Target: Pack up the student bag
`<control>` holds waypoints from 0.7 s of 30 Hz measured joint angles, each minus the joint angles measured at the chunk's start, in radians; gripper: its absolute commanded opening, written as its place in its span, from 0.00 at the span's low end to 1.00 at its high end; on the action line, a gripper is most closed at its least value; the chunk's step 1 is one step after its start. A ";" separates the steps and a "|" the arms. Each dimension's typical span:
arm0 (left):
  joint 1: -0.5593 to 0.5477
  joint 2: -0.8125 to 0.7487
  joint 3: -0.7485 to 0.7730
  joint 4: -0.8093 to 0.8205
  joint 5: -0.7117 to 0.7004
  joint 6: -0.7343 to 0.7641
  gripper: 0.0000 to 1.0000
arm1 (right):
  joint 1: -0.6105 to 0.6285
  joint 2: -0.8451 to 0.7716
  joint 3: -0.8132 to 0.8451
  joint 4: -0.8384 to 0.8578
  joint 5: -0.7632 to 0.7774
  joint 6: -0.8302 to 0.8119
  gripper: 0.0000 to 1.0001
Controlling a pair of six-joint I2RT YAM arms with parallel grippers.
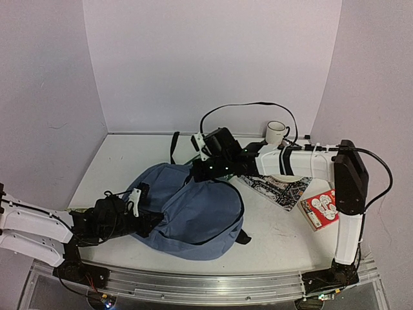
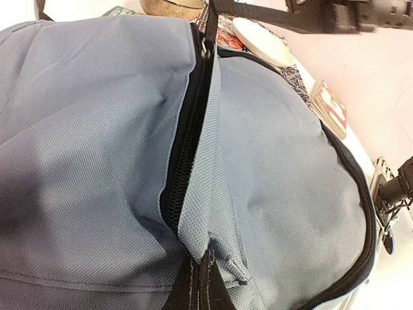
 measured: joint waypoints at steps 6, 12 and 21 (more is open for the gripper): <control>0.000 -0.099 0.000 -0.121 -0.019 -0.025 0.00 | -0.065 0.000 0.000 0.000 -0.004 -0.003 0.00; 0.000 -0.204 0.000 -0.217 -0.041 -0.051 0.00 | -0.114 0.022 0.042 -0.010 -0.034 -0.004 0.00; 0.000 -0.246 -0.002 -0.302 -0.068 -0.074 0.00 | -0.132 0.070 0.072 -0.005 -0.154 -0.006 0.13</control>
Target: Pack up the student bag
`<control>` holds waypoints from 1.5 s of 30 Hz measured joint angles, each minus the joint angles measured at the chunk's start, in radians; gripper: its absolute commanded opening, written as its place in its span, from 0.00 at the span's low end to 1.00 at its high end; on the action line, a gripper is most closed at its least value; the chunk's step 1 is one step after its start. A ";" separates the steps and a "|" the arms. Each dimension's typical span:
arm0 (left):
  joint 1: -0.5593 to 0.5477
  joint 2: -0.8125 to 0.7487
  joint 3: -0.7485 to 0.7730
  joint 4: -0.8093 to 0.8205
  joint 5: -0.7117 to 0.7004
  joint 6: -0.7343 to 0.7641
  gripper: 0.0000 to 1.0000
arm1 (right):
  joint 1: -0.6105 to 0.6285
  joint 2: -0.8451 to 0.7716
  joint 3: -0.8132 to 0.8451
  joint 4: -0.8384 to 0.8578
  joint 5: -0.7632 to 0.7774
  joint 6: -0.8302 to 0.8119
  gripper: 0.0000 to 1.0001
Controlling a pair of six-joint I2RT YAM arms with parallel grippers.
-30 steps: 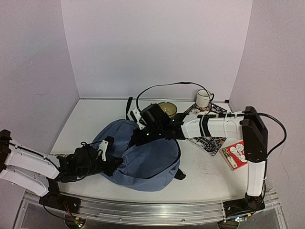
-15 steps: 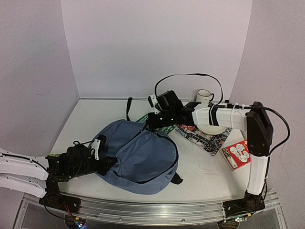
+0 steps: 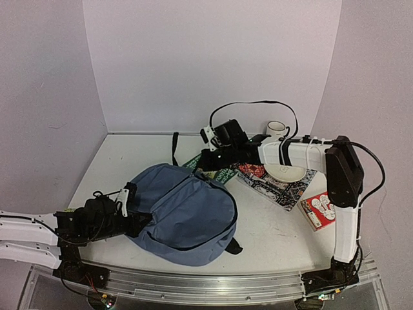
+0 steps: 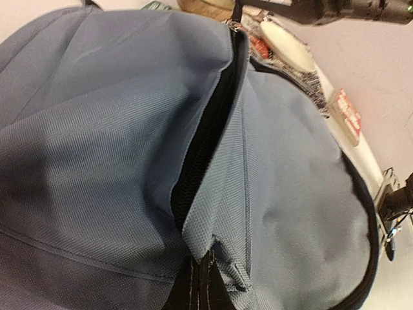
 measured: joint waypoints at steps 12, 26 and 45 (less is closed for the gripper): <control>-0.006 0.104 0.031 -0.045 -0.044 0.000 0.00 | -0.054 -0.150 -0.217 0.030 -0.006 -0.057 0.50; -0.006 0.173 0.131 -0.202 -0.287 -0.072 0.19 | -0.020 -0.184 -0.367 -0.028 -0.045 -0.054 0.54; 0.066 0.397 0.466 -0.280 -0.293 -0.007 0.74 | 0.019 -0.033 -0.044 -0.113 0.022 -0.123 0.56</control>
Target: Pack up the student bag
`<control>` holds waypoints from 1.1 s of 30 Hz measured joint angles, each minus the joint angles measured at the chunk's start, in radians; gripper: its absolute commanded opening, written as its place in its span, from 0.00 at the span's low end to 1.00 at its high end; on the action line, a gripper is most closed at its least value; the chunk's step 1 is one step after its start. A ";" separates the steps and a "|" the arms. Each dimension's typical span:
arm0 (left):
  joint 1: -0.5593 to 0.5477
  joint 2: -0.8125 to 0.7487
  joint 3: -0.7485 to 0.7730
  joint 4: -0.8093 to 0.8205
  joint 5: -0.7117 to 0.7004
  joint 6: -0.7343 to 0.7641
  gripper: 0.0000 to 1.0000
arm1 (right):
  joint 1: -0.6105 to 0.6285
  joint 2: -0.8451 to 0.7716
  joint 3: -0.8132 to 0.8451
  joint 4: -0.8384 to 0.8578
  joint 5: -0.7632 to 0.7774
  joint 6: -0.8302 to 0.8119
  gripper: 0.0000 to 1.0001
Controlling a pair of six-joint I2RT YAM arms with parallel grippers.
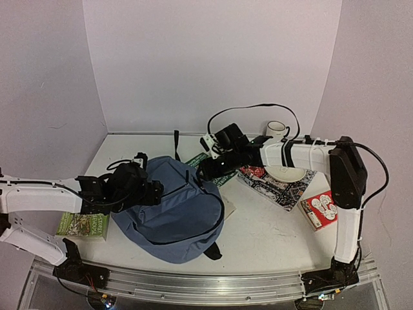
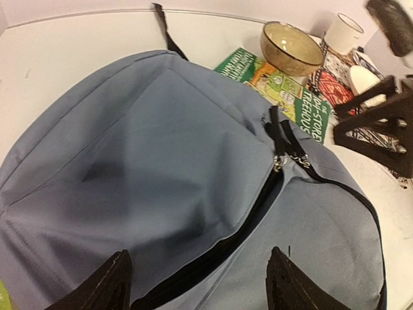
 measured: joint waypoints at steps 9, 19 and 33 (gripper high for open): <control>0.038 0.225 0.125 0.000 0.129 0.124 0.76 | -0.019 0.176 0.123 -0.030 0.003 0.001 0.43; 0.065 0.366 0.182 0.001 0.180 0.176 0.74 | -0.024 0.232 0.178 -0.039 -0.015 0.005 0.24; 0.081 0.428 0.198 0.003 0.183 0.189 0.39 | -0.024 0.243 0.181 -0.036 -0.050 -0.001 0.00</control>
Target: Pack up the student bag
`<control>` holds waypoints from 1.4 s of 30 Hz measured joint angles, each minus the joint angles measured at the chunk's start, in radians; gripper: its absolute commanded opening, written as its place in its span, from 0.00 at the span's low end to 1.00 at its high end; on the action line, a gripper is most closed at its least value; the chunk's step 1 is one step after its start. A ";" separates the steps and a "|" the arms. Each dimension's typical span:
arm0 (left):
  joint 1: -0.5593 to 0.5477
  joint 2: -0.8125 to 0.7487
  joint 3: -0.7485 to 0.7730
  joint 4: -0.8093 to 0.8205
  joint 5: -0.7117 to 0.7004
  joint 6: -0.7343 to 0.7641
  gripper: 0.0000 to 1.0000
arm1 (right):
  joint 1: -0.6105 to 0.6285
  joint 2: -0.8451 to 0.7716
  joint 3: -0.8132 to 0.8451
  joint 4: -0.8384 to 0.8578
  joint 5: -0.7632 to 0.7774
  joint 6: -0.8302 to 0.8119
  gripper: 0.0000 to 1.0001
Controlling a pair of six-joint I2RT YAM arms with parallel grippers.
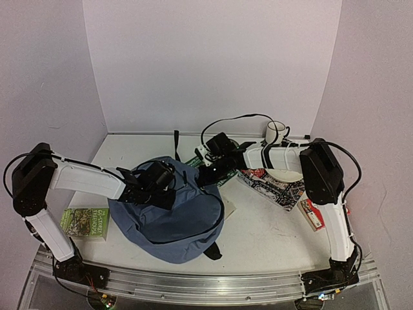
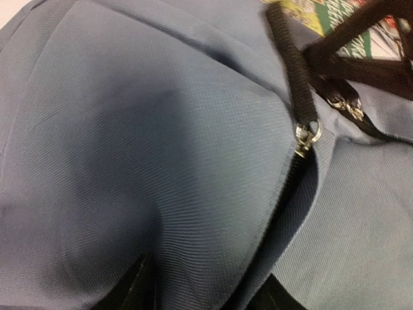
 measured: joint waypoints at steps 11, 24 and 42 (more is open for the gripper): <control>0.051 0.026 0.003 0.000 -0.005 -0.040 0.00 | 0.000 -0.233 -0.237 0.022 -0.020 -0.002 0.00; 0.122 0.056 0.111 -0.095 -0.005 -0.084 0.00 | 0.064 -0.493 -0.507 0.101 -0.064 -0.002 0.00; 0.191 0.056 0.246 -0.190 -0.078 -0.242 0.00 | 0.276 -0.561 -0.584 0.172 -0.063 -0.001 0.00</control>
